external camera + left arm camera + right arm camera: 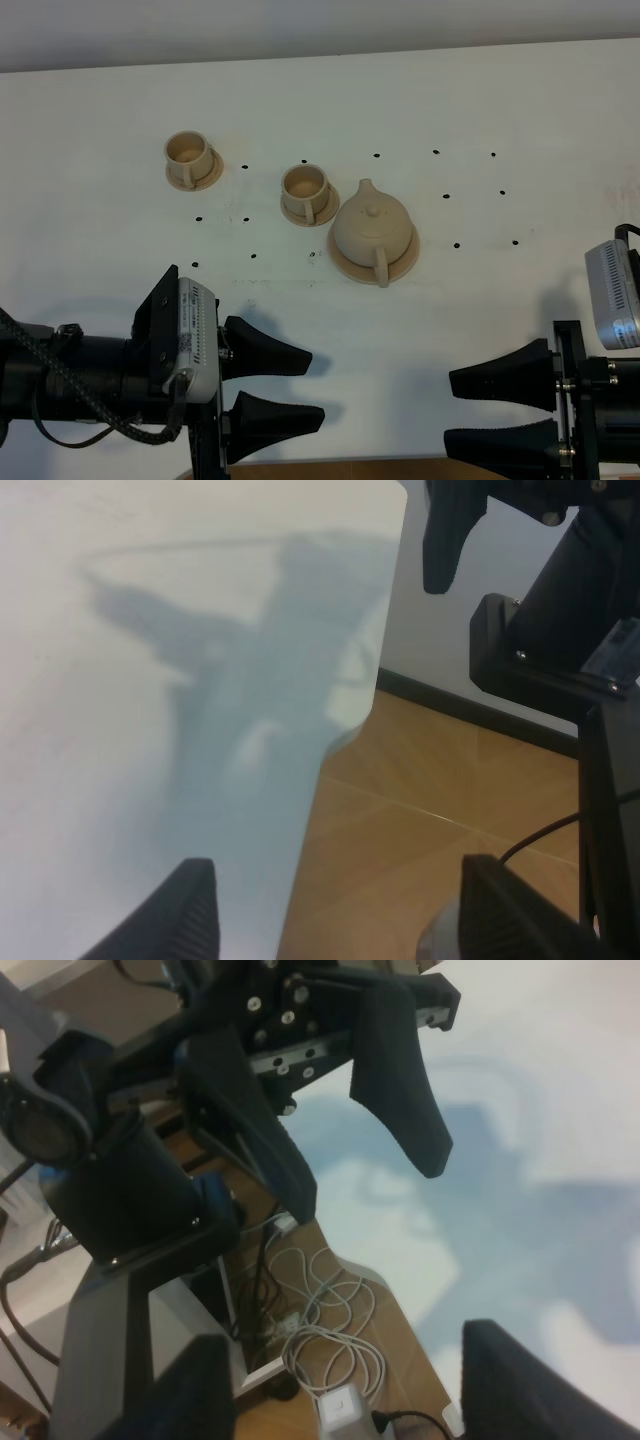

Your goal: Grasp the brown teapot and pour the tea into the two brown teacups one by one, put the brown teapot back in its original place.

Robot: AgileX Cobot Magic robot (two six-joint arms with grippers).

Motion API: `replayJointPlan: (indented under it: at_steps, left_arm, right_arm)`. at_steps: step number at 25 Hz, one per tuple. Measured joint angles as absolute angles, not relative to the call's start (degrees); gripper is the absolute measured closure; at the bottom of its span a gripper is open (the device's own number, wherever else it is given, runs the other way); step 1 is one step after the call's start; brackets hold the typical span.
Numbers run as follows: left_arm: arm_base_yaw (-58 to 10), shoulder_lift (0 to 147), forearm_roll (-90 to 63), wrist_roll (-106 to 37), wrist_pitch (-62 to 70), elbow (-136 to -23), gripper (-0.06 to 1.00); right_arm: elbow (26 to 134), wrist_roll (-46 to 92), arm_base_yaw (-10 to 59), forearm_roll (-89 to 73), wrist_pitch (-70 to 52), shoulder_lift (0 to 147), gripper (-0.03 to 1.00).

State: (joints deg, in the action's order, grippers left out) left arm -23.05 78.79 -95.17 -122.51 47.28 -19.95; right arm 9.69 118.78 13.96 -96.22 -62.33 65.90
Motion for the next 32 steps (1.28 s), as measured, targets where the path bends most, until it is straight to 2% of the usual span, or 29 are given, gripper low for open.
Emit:
replayJointPlan:
  at_steps: [23, 27, 32]
  left_arm:
    - [-22.3, 77.6, -96.0, -120.7, 47.0, -20.9, 0.4]
    - [-19.1, 72.2, -92.3, -110.4, 44.2, -24.9, 0.4]
    - [-14.6, 64.6, -75.8, -83.6, 40.2, -31.8, 0.4]
  right_arm:
    - [9.7, 118.8, 14.0, -96.4, -62.3, 65.9, 0.47]
    - [9.7, 118.8, 14.0, -96.4, -62.3, 65.9, 0.47]
    - [9.7, 118.8, 14.0, -96.5, -62.3, 65.9, 0.47]
